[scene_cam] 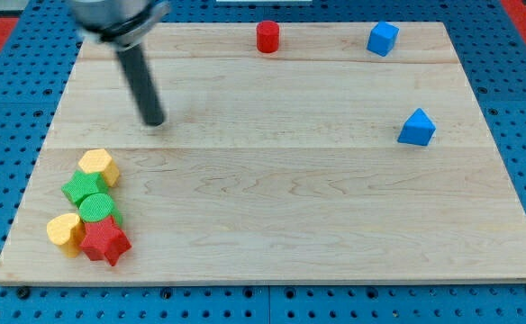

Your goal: Move the red circle towards the group of blocks

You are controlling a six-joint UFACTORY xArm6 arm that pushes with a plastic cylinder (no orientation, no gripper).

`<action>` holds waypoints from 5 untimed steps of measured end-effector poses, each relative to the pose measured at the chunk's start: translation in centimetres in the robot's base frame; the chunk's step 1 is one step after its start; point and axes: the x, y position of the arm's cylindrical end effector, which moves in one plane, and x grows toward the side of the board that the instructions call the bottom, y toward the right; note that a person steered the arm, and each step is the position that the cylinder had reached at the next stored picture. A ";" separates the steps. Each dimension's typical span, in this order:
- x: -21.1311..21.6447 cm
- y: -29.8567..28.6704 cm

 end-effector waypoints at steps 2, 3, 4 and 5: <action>-10.6 18.6; -16.7 19.0; -16.2 13.0; -9.5 5.3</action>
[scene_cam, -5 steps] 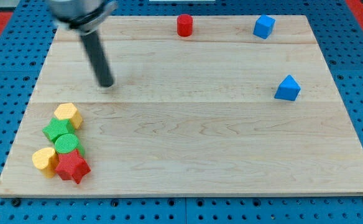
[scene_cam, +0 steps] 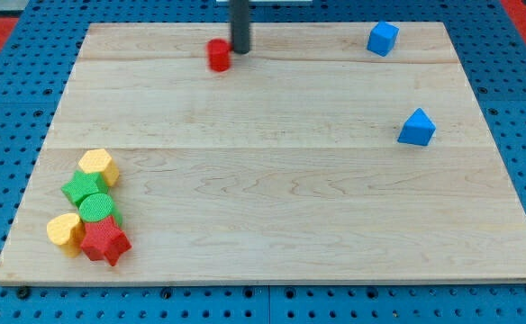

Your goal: Move the red circle towards the group of blocks

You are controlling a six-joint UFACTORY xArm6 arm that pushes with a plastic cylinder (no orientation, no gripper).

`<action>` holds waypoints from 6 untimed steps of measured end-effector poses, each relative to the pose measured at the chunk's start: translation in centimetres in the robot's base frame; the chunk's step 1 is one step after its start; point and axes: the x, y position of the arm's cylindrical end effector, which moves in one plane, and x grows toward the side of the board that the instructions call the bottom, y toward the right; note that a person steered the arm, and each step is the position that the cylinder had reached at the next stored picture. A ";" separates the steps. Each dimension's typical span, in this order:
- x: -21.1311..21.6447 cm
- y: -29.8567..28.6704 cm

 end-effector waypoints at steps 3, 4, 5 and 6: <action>1.5 -2.2; 1.0 -2.2; -1.8 -2.3; 1.2 -5.8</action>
